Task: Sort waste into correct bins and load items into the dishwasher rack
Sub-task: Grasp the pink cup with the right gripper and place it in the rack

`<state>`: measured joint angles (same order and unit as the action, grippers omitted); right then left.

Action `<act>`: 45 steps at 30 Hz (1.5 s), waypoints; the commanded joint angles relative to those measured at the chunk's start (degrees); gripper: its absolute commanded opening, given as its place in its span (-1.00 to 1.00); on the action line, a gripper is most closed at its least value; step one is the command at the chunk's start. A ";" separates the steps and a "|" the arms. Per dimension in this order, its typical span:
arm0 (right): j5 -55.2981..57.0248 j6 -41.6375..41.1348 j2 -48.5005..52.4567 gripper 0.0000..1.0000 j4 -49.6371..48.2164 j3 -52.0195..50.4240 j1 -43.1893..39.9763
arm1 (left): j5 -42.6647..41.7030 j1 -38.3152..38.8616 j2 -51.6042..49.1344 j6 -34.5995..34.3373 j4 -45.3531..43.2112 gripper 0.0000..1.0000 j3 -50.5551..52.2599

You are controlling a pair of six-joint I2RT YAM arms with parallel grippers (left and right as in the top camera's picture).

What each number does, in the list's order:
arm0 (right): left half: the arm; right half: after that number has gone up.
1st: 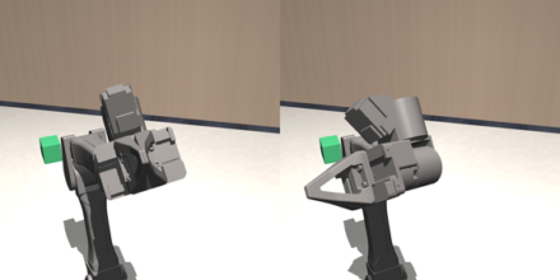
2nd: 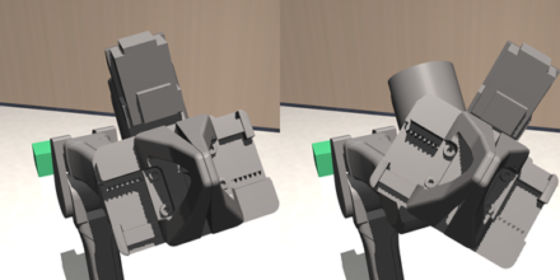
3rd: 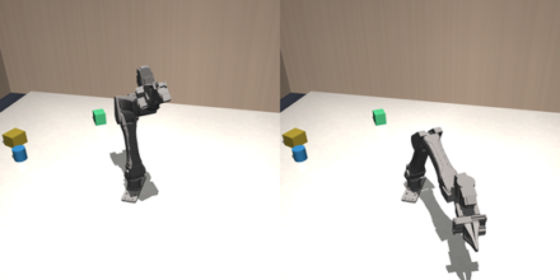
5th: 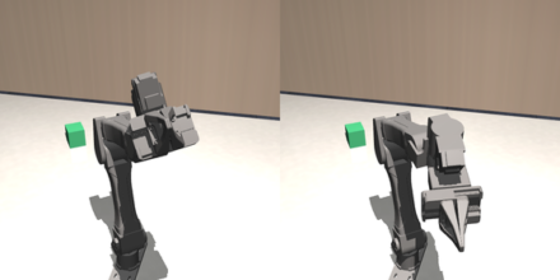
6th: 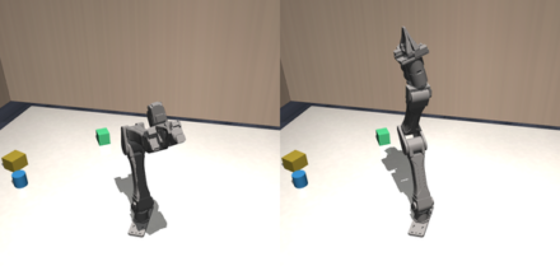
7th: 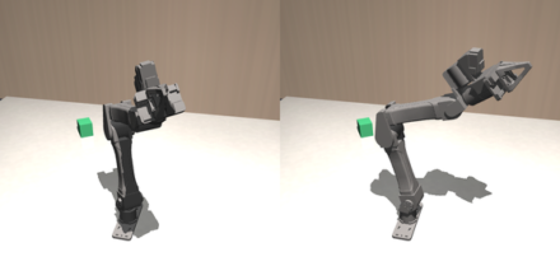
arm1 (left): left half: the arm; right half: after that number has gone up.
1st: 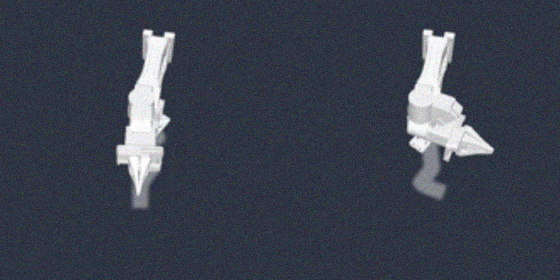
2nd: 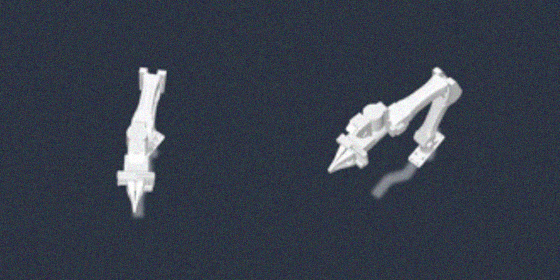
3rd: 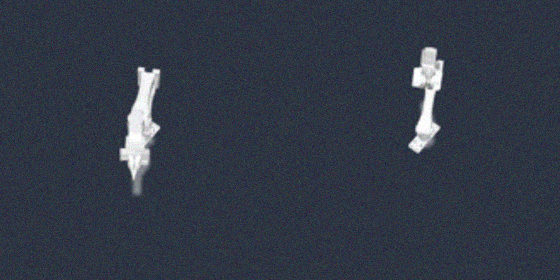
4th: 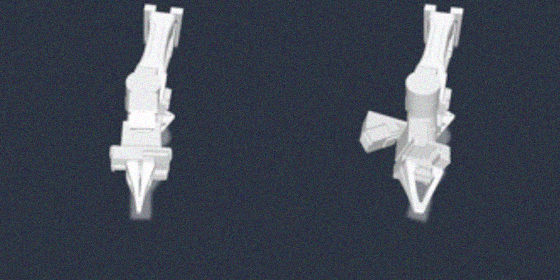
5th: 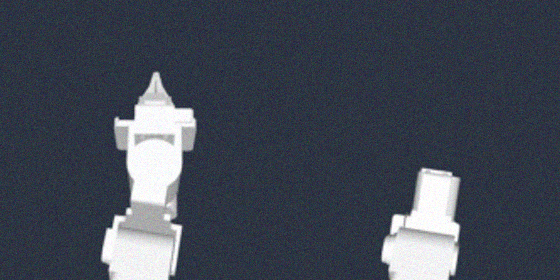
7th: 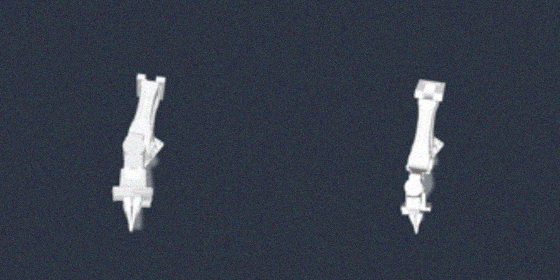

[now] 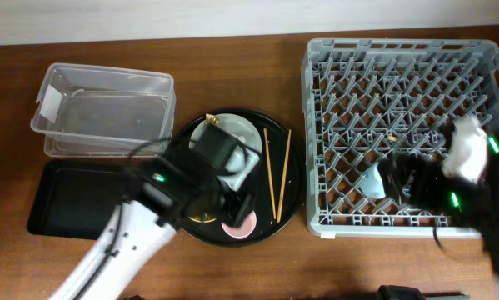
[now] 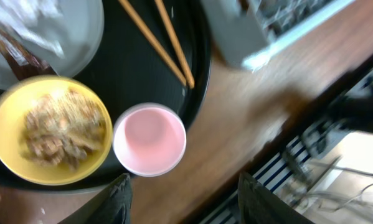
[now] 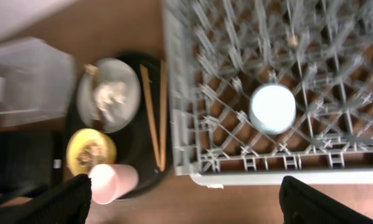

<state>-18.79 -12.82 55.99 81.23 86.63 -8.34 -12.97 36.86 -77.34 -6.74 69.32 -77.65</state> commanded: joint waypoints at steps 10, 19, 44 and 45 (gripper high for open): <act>-2.01 0.57 -6.23 0.99 4.17 -0.11 -0.31 | 10.82 14.14 -10.10 -12.11 -19.67 -0.99 17.57; -38.45 35.34 -3.19 0.97 11.82 -0.59 1.92 | -66.40 -13.18 -0.20 3.43 -24.63 -1.00 -5.62; 7.76 -0.50 3.96 -0.05 1.77 -0.15 -9.51 | -53.57 -15.78 -0.20 3.80 -21.03 0.99 -5.62; 15.23 -4.28 7.69 -0.05 2.12 -0.15 -14.86 | -53.57 -15.65 -0.20 3.80 -20.15 0.99 -5.62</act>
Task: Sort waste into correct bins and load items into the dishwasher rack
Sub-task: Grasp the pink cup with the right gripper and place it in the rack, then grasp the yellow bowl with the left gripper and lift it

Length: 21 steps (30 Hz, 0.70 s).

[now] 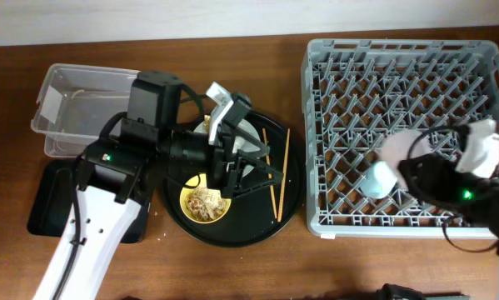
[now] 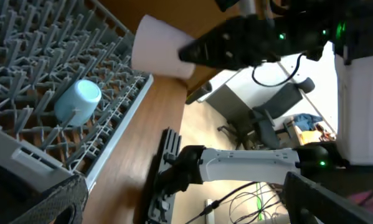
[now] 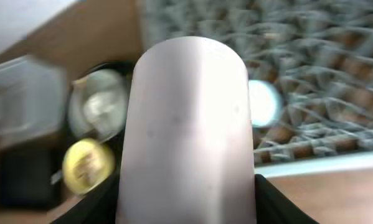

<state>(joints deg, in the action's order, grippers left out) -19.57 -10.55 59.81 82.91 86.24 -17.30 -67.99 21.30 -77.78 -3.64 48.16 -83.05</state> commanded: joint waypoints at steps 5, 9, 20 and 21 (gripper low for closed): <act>21.68 -9.94 24.24 0.10 -5.16 0.24 -7.89 | 1.46 -0.09 0.24 0.72 3.65 0.99 -0.22; 21.53 -10.78 31.82 0.12 -4.26 0.24 -7.87 | 4.00 -0.09 0.24 0.74 4.02 1.00 -0.22; -10.62 7.41 9.62 0.68 -0.83 1.27 -3.85 | 37.66 -0.09 7.32 -6.54 13.03 0.85 -0.28; -10.64 7.85 3.02 0.75 -0.83 1.27 -1.22 | 49.03 -0.09 11.04 -10.67 15.67 0.84 -0.28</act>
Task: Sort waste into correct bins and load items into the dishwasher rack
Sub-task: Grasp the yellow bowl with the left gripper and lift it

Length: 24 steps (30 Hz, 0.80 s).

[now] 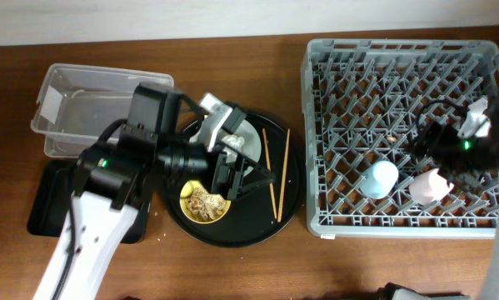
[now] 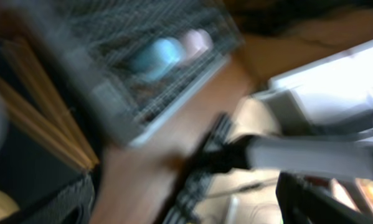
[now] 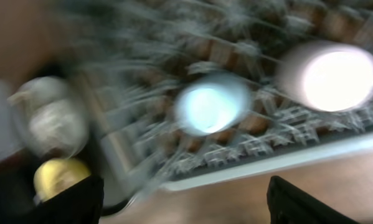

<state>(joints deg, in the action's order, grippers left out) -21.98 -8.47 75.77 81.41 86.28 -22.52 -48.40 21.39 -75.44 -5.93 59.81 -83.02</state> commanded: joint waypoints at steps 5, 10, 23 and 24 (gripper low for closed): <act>-8.02 6.56 -35.36 0.97 -1.66 1.20 9.44 | 53.33 -0.17 24.68 -10.08 13.42 0.98 -0.31; -8.00 6.56 -35.50 0.97 -1.25 1.14 9.44 | 53.37 -0.17 24.96 -10.10 17.27 0.99 -0.28; -8.00 6.56 -35.50 0.97 -1.25 1.14 9.44 | 47.82 -0.17 19.82 -10.56 20.65 0.50 5.35; -8.00 6.56 -35.50 0.97 -1.25 1.14 9.44 | 48.78 -0.17 18.43 -10.58 20.68 0.42 6.19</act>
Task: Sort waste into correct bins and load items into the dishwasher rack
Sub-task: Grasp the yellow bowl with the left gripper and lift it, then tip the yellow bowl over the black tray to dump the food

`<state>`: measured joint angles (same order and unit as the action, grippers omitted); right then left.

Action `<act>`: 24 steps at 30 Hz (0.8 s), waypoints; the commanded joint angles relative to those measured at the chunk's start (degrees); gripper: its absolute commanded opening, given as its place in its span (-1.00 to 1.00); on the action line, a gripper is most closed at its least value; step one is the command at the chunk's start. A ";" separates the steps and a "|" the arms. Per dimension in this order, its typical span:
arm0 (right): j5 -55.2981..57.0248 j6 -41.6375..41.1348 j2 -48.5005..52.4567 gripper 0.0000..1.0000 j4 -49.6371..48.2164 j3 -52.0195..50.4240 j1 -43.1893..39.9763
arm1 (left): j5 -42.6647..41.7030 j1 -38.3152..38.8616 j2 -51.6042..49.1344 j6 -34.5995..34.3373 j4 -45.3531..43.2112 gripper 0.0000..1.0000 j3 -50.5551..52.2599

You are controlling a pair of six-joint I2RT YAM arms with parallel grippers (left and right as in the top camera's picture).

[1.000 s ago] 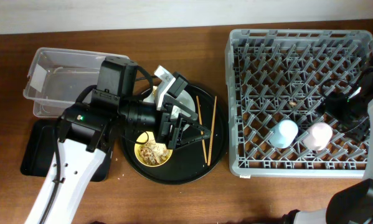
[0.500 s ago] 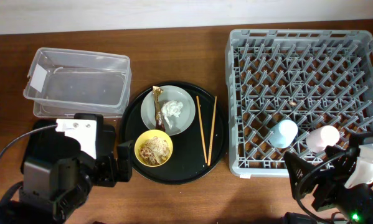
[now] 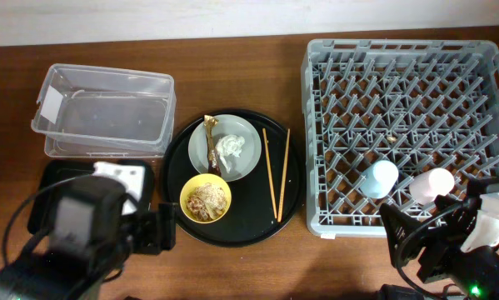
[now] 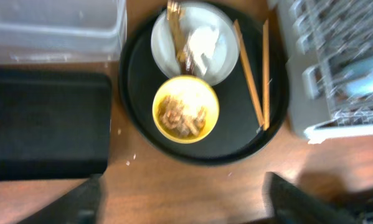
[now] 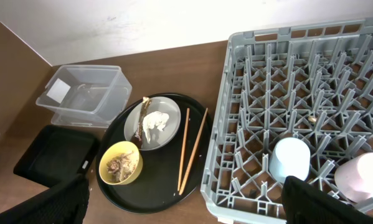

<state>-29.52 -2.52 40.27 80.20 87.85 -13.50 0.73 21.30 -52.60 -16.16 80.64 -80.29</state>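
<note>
The grey dishwasher rack (image 3: 399, 100) holds a blue cup (image 3: 381, 177) and a pink cup (image 3: 432, 183), both upside down near its front edge. On the round black tray (image 3: 232, 229) lie a yellow bowl of food scraps (image 3: 206, 200), a grey plate (image 3: 227, 147) with a crumpled tissue and a brown stick, and two chopsticks (image 3: 276, 172). My left gripper (image 4: 186, 208) is open, high above the table's front edge below the tray. My right gripper (image 5: 192, 211) is open, high above the rack's front left corner. Both are empty.
A clear plastic bin (image 3: 103, 112) stands at the back left, with a flat black bin (image 3: 62, 187) in front of it. My left arm (image 3: 82, 242) and right arm (image 3: 457, 258) sit at the table's front edge.
Both arms have drawn back to the table's front edge and stand higher. The left arm no longer hangs over the tray. The pink cup stays in the rack beside the blue cup.
At first the pink cup stood on the tray beside the yellow bowl, under my open left gripper. Then my right gripper held it over the rack's front. Then it stood upside down in the rack beside the blue cup, let go. Now both arms are withdrawn.
</note>
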 commanded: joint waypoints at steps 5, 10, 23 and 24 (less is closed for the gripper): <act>-0.46 0.61 0.00 0.97 -0.04 -0.44 0.42 | -0.74 -0.09 -5.66 -0.96 -0.87 0.42 3.52; -0.46 0.61 0.00 0.98 -0.04 -0.44 0.42 | -2.73 -0.09 -5.27 -0.96 0.37 0.98 4.28; -0.46 0.61 0.00 0.97 -0.04 -0.44 0.42 | 2.08 18.58 -49.83 -8.70 -38.40 -0.63 21.22; -0.46 0.61 0.00 0.97 -0.04 -0.44 0.42 | 2.01 18.58 -49.83 -8.70 -38.40 -0.85 21.20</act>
<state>-29.52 -2.52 40.38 80.34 87.53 -13.45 2.57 39.79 -101.32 -24.03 42.54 -59.44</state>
